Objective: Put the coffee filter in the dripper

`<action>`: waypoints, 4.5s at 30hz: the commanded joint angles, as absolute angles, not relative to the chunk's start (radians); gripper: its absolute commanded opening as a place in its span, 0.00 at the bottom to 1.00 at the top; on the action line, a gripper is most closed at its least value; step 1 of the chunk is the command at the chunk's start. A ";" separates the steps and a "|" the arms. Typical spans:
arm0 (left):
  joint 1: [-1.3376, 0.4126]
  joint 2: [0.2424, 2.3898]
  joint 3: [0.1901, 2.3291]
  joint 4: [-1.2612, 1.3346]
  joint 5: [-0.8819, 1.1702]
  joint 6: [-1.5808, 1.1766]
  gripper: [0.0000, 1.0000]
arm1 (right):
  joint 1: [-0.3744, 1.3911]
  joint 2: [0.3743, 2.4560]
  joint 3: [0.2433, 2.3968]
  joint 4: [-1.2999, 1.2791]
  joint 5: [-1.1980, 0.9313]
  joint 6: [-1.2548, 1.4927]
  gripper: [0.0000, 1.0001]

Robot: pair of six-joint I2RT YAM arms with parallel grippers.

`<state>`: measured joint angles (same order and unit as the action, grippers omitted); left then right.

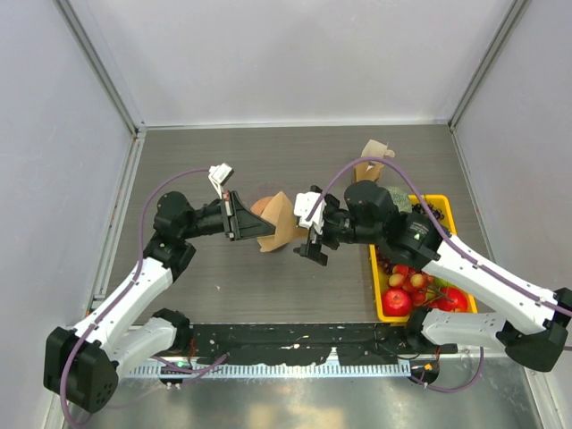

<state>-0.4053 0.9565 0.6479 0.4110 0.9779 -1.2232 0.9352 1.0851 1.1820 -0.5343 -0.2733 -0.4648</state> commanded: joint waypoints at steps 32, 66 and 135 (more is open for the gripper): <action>-0.414 0.954 0.657 0.339 0.963 -1.154 0.00 | 0.982 1.147 1.284 -0.497 -0.207 -0.506 0.54; -0.319 0.795 0.954 -0.199 1.175 -0.355 0.78 | 0.939 1.040 1.167 -0.566 -0.465 -0.448 0.14; -0.446 0.824 0.928 0.269 1.083 -0.614 0.52 | 0.678 1.089 1.052 0.327 -1.198 0.614 0.15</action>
<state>-0.4084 0.8028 0.8852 0.3374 1.1000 -0.6895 0.6750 1.0874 1.0492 0.2405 -1.1881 0.5678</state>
